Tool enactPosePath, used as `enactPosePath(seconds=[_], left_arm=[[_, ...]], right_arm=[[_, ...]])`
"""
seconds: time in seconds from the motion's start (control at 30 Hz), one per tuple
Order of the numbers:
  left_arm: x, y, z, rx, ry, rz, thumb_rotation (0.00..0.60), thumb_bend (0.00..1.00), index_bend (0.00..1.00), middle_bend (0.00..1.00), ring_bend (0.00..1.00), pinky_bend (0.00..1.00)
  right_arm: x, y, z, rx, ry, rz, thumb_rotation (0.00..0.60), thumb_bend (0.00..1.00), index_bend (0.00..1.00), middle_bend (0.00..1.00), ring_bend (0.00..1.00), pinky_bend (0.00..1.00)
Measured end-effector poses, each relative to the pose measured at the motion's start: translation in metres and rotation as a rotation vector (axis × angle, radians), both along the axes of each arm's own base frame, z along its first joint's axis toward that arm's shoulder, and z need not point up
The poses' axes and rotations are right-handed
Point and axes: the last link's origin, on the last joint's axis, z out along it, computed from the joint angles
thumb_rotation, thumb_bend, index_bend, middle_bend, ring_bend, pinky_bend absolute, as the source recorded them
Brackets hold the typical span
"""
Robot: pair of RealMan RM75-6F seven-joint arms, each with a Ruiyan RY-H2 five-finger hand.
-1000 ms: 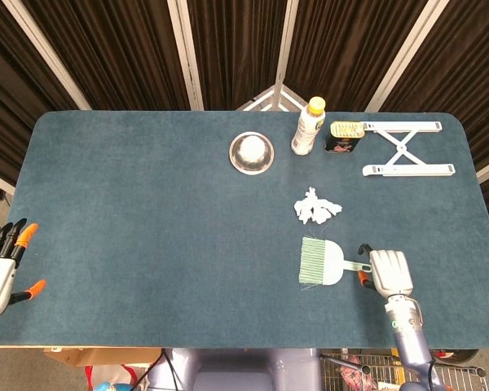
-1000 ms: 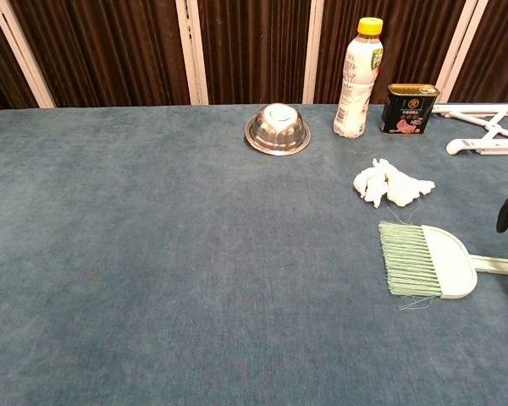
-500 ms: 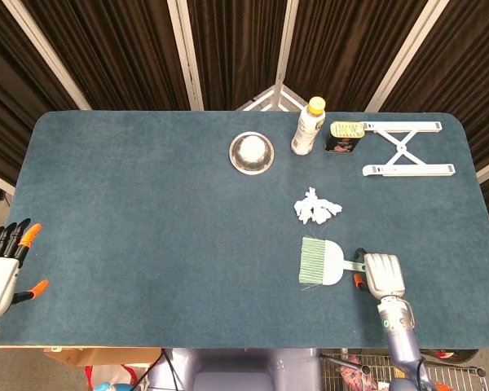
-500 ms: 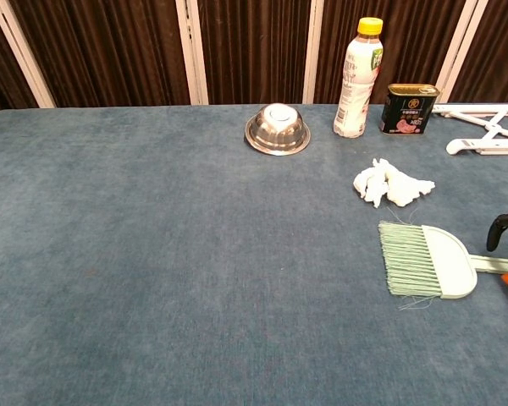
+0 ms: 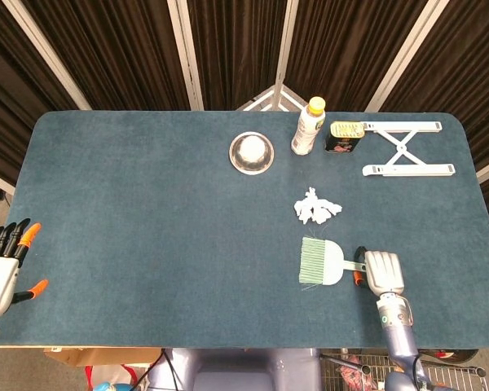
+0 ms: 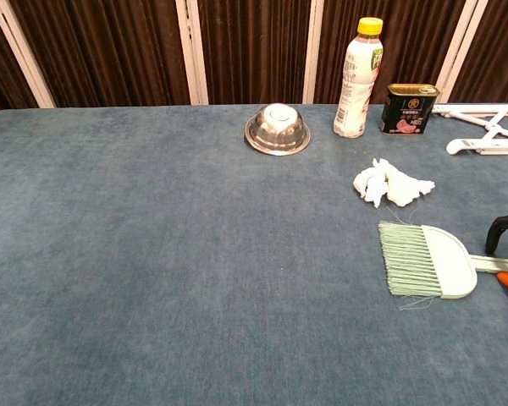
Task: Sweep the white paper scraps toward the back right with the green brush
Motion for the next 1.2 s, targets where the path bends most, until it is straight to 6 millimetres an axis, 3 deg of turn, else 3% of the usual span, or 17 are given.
enactPosePath(seconds=[0.13,0.27,0.67,0.97,1.2], left_arm=[[0.0,0.0,0.0,-0.001,-0.001,0.001,0.6,0.0,0.0,0.0,0.0,0.0],[0.0,0.0,0.0,0.0,-0.002,0.001,0.6,0.0,0.0,0.0,0.0,0.0],[0.0,0.0,0.0,-0.002,-0.006,0.003,0.6,0.0,0.0,0.0,0.0,0.0],[0.0,0.0,0.0,-0.007,-0.007,0.008,0.6,0.0,0.0,0.0,0.0,0.0],[-0.001,0.0,0.001,-0.015,-0.009,0.015,0.6,0.0,0.0,0.0,0.0,0.0]], right_arm=[[-0.001,-0.001,-0.001,-0.001,0.001,-0.004,0.6,0.35,0.64,0.95,0.97,0.9],[-0.002,-0.001,-0.002,-0.001,-0.002,-0.01,0.6,0.42,0.75,0.95,0.97,0.9],[0.007,-0.005,0.007,-0.019,-0.021,0.028,0.6,0.45,0.77,0.95,0.97,0.9],[0.037,-0.017,0.035,-0.038,-0.02,0.118,0.6,0.47,0.79,0.95,0.97,0.9],[0.064,-0.038,0.056,-0.049,0.035,0.172,0.6,0.48,0.8,0.95,0.97,0.9]])
